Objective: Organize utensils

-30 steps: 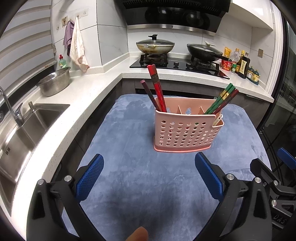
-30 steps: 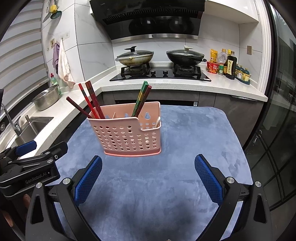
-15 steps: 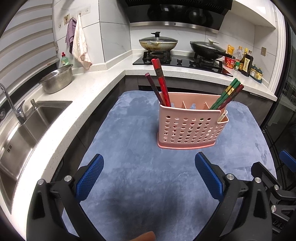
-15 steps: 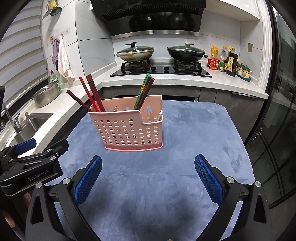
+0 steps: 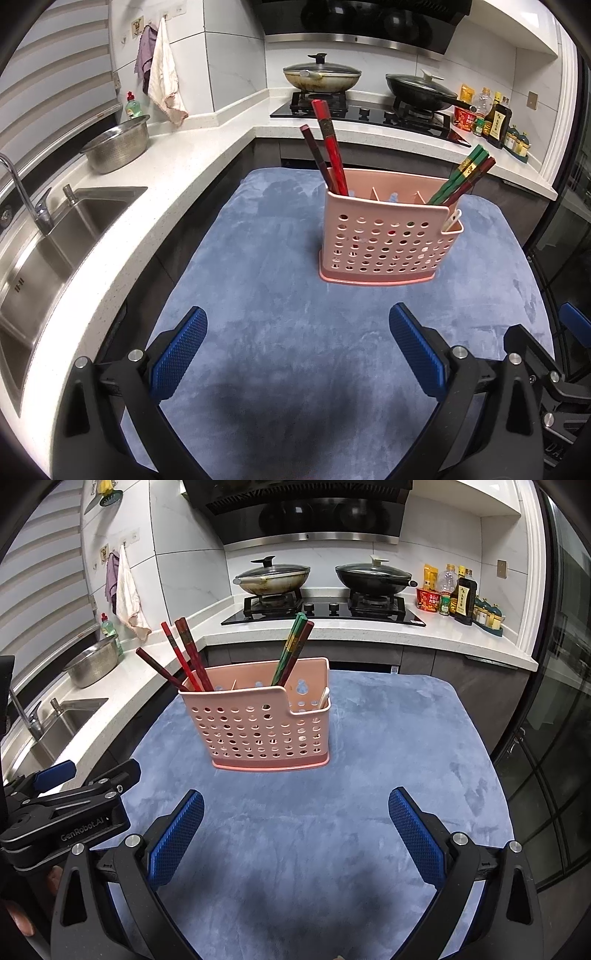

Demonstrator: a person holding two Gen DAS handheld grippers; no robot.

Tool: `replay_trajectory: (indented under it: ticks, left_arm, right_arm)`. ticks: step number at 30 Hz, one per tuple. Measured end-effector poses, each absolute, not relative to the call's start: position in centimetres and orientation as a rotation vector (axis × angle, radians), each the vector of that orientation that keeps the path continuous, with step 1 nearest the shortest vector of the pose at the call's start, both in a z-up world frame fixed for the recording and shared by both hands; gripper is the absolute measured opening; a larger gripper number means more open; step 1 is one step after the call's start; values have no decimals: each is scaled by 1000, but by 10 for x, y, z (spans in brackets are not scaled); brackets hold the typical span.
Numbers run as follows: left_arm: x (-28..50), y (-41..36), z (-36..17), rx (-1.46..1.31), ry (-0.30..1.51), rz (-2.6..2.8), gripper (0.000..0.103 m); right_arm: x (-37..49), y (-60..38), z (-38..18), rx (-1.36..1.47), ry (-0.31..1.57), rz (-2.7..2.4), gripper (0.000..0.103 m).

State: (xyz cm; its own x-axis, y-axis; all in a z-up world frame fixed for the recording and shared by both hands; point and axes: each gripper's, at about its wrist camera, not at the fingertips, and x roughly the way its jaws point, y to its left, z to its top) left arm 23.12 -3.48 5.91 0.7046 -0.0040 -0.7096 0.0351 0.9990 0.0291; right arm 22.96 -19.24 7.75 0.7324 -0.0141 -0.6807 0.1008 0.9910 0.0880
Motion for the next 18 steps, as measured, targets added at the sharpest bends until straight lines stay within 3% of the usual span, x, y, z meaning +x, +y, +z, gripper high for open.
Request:
replay_trajectory:
  ticks: [18]
  left_arm:
    - [231,-37,58,55,783,-10,95]
  right_arm:
    - [231,-194,73,123,758,-74,96]
